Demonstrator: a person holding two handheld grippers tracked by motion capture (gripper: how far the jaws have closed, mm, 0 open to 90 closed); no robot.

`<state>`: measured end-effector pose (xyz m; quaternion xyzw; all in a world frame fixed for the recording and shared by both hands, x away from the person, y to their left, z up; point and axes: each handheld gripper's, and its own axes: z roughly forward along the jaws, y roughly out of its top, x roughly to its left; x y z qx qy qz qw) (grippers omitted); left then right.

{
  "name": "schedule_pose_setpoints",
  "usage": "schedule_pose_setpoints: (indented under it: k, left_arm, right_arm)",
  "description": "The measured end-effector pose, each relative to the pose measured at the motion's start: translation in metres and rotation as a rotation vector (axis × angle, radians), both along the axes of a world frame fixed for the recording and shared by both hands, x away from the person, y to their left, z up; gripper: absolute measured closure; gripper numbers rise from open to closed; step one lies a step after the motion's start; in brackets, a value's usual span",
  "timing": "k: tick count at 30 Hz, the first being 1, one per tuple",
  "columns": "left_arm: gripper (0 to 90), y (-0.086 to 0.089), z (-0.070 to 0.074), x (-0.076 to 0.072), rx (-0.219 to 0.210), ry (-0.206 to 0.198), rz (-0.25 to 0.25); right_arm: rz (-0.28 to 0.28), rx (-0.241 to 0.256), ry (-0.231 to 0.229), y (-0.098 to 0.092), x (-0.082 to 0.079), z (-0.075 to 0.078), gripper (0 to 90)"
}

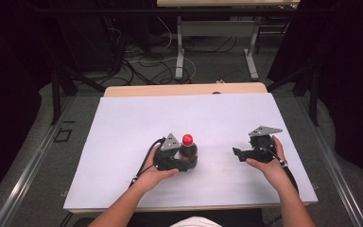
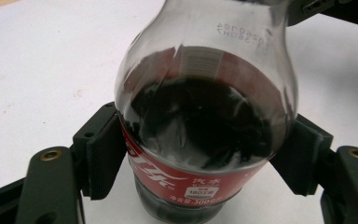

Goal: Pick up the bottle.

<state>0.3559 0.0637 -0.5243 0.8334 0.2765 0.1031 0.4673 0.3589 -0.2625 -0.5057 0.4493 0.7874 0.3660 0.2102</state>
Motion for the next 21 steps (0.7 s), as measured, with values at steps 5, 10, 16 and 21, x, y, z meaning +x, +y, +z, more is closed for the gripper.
schedule_pose_setpoints:
  k: [5,10,16,21]
  left_arm:
    - [29.4,0.004,0.004,0.0,-0.002,0.006,0.021]
    - [29.6,0.004,0.006,-0.001,0.011,-0.006,0.048]
    - [29.7,0.01,0.016,-0.002,0.033,-0.003,0.062]
    - [29.7,0.019,0.026,-0.004,0.054,-0.009,0.066]
  right_arm:
    - [0.001,-0.003,-0.006,0.0,0.0,0.0,15.5]
    - [0.007,-0.003,-0.013,0.0,0.0,0.0,16.5]
    - [0.008,0.009,-0.026,0.001,-0.001,0.001,17.4]
    - [0.048,0.001,-0.035,0.009,-0.002,0.001,21.0]
